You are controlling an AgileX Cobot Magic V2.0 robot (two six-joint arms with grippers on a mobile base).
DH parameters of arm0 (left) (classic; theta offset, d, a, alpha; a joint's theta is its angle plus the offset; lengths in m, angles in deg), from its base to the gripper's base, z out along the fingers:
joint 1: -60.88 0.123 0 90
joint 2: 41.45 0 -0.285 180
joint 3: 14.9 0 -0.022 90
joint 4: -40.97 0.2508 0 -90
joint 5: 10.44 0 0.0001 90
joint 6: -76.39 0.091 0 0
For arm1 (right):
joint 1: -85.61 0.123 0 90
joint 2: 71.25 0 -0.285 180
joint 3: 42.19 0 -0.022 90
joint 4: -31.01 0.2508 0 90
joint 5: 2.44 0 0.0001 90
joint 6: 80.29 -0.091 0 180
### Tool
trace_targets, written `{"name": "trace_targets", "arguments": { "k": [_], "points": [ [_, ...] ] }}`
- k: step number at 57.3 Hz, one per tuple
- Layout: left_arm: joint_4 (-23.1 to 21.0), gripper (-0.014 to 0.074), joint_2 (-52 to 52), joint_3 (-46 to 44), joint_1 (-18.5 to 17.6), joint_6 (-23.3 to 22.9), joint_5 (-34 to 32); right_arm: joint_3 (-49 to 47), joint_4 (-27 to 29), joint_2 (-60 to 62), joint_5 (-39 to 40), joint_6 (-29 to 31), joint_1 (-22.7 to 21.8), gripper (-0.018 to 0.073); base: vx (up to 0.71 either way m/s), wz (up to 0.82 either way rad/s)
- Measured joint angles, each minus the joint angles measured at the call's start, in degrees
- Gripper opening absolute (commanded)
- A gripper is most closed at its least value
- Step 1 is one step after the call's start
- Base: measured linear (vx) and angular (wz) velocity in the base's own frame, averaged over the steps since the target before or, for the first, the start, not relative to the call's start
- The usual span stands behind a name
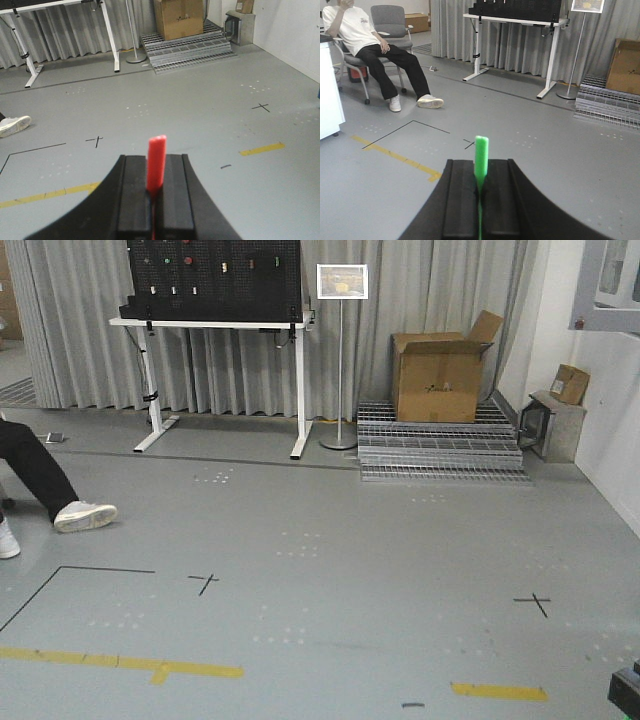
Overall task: Sort red and green spoons into left cabinet
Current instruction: 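Drive the base across the room toward the white cabinet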
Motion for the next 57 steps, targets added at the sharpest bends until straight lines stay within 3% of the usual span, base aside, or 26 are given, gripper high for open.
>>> {"name": "trace_targets", "arguments": {
  "k": [57],
  "points": [
    [0.0,-0.0001,0.0,0.0,0.0,0.0,0.11,0.0,0.18,0.0,0.06,0.0,0.0,-0.0003,0.62,-0.02]
  ]
}}
